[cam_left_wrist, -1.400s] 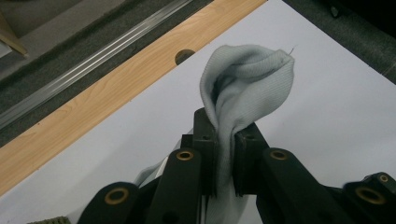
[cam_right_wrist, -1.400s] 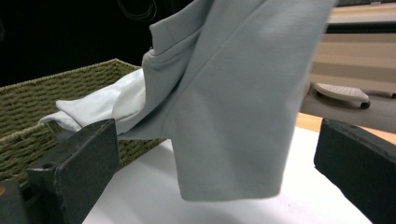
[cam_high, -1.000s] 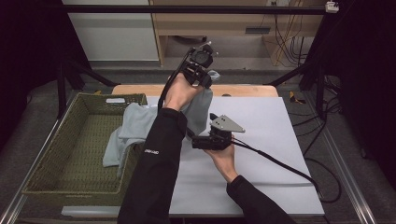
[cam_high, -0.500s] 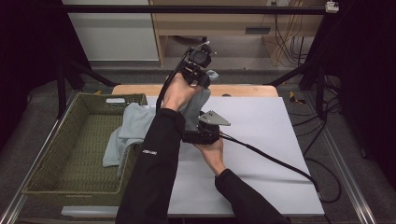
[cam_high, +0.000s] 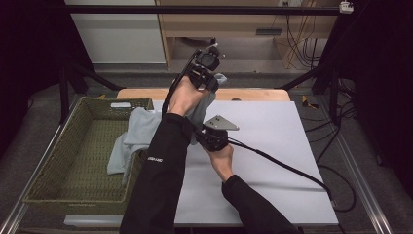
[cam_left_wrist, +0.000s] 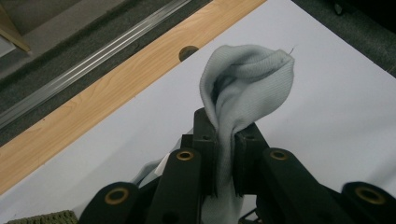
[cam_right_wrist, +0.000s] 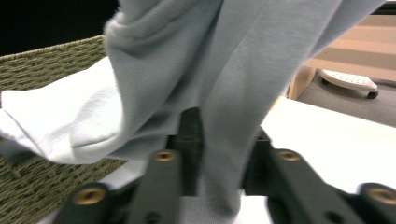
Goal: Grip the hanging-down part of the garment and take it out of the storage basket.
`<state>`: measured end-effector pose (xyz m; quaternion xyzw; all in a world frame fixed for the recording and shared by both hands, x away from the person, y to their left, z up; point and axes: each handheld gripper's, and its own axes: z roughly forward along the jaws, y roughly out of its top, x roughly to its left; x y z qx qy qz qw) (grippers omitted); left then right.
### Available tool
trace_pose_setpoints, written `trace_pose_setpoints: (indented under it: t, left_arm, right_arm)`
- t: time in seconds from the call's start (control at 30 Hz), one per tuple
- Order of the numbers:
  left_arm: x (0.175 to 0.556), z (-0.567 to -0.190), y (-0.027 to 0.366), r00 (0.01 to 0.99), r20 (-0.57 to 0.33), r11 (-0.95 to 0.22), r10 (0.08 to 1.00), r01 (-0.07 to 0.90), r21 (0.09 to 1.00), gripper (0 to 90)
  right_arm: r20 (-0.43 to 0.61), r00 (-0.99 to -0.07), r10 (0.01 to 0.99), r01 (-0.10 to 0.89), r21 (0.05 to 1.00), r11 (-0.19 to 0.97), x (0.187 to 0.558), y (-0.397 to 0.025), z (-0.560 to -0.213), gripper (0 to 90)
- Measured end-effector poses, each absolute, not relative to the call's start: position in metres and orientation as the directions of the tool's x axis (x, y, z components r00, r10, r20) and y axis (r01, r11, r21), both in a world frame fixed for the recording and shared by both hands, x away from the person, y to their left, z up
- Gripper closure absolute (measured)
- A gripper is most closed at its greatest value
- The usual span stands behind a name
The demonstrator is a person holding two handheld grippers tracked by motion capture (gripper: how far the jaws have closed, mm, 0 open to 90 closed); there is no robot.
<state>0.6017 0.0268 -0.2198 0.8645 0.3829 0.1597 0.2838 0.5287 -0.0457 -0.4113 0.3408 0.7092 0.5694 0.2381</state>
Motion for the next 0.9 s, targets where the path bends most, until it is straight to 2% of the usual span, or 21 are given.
trace_pose_setpoints:
  t: [0.07, 0.33, 0.5, 0.73, 0.9]
  left_arm:
    - [0.602, -0.22, 0.026, 0.655, 0.06, -0.545, 0.753, 0.571, 0.614, 81.2]
    - [0.599, -0.216, 0.026, 0.654, 0.063, -0.543, 0.754, 0.565, 0.621, 81.2]
    - [0.596, -0.213, 0.025, 0.655, 0.064, -0.54, 0.753, 0.56, 0.628, 81.2]
    - [0.592, -0.211, 0.023, 0.661, 0.06, -0.541, 0.748, 0.554, 0.633, 81.2]
    - [0.591, -0.211, 0.023, 0.665, 0.056, -0.54, 0.745, 0.552, 0.635, 81.2]
  right_arm:
    - [0.054, -0.652, 0.756, 0.215, 0.97, 0.117, 0.527, -0.046, -0.409, 86.3]
    - [0.024, -0.656, 0.755, 0.2, 0.969, 0.143, 0.518, -0.051, -0.403, 87.0]
    - [0.045, -0.654, 0.755, 0.202, 0.972, 0.117, 0.509, -0.064, -0.399, 87.1]
    - [0.003, -0.673, 0.74, 0.161, 0.977, 0.143, 0.487, -0.088, -0.39, 87.2]
    - [0.031, -0.666, 0.745, 0.165, 0.98, 0.107, 0.476, -0.105, -0.383, 87.3]
